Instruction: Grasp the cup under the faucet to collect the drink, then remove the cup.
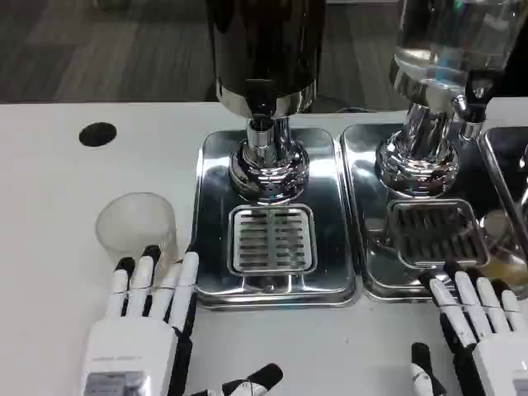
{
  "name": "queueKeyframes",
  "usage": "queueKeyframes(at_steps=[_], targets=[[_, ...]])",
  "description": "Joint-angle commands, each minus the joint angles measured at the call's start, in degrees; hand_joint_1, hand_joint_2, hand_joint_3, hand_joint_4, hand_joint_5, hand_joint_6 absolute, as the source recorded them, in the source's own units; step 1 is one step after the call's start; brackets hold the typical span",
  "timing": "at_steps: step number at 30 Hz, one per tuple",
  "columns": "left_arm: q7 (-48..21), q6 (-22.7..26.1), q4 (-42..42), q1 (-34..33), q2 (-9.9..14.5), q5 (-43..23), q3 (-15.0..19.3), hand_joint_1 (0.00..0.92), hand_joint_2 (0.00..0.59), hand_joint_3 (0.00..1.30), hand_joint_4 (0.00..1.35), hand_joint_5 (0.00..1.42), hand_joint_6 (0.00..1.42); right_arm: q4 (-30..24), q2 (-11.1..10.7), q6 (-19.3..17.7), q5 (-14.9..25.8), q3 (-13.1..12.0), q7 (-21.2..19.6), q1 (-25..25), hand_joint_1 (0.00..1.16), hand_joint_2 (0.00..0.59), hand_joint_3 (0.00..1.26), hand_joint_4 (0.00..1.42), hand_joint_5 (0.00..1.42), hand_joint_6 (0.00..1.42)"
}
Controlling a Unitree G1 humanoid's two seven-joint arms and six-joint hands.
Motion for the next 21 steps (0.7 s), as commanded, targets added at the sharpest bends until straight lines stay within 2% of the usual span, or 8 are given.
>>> queueKeyframes(at_steps=[1, 14, 21], targets=[[-0.31, 0.23, -0.53, 0.34, 0.20, 0.21, -0.10, 0.000, 0.091, 0.00, 0.00, 0.00, 0.00, 0.32, -0.31, -0.31, 0.17, 0.01, -0.50, -0.26, 0.22, 0.504, 0.10, 0.00, 0.00, 0.00], [0.35, -0.18, -0.54, 0.67, 0.26, -0.50, 0.36, 0.000, 0.091, 0.00, 0.00, 0.00, 0.00, 0.13, -0.42, 0.00, -0.03, -0.01, -0.11, -0.28, 0.22, 0.512, 0.10, 0.00, 0.00, 0.00], [3.10, -3.32, 0.11, 1.01, 1.69, -3.16, 2.64, 0.000, 0.091, 0.00, 0.00, 0.00, 0.00, -5.19, -0.05, 2.64, -2.07, -0.11, 1.36, 1.74, 0.22, 0.513, 0.10, 0.00, 0.00, 0.00]])
